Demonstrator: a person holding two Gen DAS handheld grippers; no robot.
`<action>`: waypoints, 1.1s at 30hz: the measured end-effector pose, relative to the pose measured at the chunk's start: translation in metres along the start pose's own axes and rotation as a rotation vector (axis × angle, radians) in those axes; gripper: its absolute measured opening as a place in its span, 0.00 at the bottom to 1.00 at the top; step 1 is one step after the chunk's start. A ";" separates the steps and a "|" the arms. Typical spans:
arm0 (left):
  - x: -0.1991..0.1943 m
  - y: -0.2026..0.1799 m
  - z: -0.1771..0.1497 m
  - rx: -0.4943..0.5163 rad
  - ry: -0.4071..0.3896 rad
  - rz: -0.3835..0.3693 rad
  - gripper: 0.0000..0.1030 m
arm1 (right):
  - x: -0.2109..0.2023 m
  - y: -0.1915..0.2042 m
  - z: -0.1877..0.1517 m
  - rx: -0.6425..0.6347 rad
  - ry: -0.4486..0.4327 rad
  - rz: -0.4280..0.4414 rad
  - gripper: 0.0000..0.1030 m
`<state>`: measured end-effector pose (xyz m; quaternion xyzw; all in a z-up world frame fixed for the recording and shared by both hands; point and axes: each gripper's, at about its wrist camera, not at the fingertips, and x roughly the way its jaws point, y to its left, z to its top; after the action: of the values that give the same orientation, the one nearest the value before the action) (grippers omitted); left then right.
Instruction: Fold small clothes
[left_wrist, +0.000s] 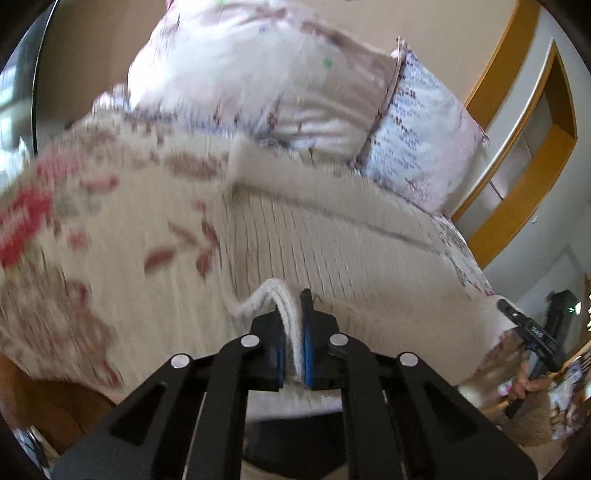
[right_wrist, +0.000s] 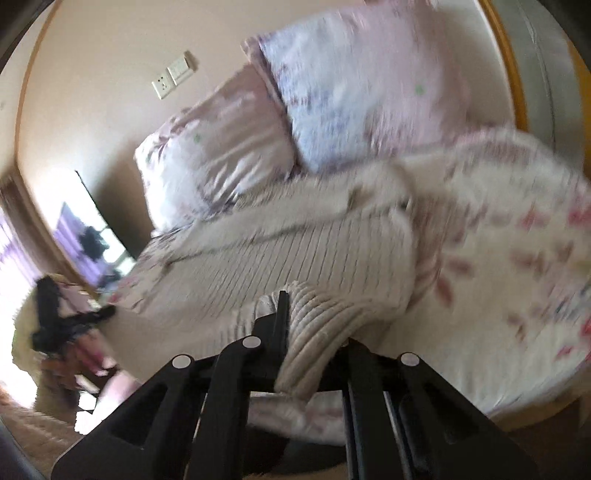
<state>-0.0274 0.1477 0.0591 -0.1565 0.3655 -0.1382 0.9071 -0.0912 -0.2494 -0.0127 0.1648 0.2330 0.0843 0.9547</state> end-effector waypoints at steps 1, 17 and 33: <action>0.000 -0.002 0.009 0.018 -0.019 0.019 0.07 | 0.000 0.003 0.004 -0.027 -0.023 -0.029 0.07; 0.074 -0.023 0.156 0.038 -0.179 0.123 0.07 | 0.076 0.018 0.115 -0.239 -0.201 -0.282 0.07; 0.231 0.037 0.180 -0.191 0.034 0.144 0.07 | 0.236 -0.085 0.139 0.132 0.141 -0.252 0.10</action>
<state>0.2653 0.1301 0.0251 -0.2131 0.4027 -0.0399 0.8893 0.1884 -0.3109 -0.0249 0.1903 0.3232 -0.0401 0.9261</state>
